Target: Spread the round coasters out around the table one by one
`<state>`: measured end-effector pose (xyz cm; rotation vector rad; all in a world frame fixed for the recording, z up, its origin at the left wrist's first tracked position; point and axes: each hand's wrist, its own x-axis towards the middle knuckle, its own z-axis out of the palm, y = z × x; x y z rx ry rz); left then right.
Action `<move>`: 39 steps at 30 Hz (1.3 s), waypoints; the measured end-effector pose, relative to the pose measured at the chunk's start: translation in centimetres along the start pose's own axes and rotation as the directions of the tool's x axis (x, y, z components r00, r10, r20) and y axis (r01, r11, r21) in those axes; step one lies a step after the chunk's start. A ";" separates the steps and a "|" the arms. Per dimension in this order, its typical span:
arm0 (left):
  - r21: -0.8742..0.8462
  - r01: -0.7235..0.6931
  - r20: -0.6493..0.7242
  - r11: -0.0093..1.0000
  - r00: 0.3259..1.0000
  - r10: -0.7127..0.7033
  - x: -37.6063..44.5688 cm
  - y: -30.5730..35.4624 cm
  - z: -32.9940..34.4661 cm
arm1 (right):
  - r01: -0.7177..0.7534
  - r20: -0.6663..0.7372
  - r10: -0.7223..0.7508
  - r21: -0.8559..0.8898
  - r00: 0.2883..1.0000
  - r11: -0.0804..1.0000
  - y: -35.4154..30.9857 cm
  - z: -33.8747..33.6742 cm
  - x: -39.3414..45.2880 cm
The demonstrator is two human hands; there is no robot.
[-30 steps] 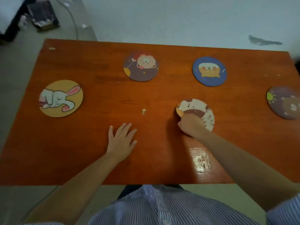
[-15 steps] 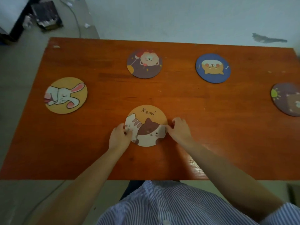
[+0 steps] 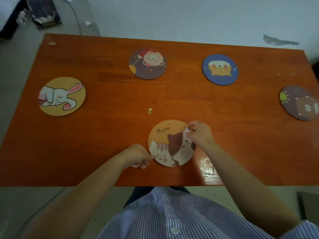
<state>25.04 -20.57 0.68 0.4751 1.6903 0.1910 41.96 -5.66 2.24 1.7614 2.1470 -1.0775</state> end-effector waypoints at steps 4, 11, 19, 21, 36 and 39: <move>0.197 -0.084 -0.283 0.977 0.949 0.138 0.7 1.0 1.8 | 0.078 -0.005 -0.080 -0.154 0.997 0.985 4.3 -1.6 -0.6; 0.257 -0.233 -0.389 0.938 0.863 0.321 0.6 4.7 5.2 | 0.034 -0.070 -0.042 -0.112 0.997 0.993 6.3 -0.2 -1.3; 0.276 -0.281 -0.410 0.919 0.830 0.377 1.6 3.7 5.8 | 0.039 -0.115 -0.047 -0.066 0.992 0.997 7.7 0.7 -2.6; 0.261 -0.302 -0.432 0.917 0.813 0.390 1.6 3.4 5.9 | 0.062 -0.182 -0.068 -0.039 0.981 0.997 7.7 1.2 -2.7; 0.230 -0.416 -0.492 0.880 0.730 0.474 1.9 5.5 6.2 | -0.012 -0.329 0.026 0.042 0.944 0.999 8.0 1.8 -1.7; 0.269 -0.381 -0.525 0.884 0.712 0.467 2.2 4.8 6.3 | -0.030 -0.405 -0.017 -0.108 0.914 0.994 8.3 2.0 -2.0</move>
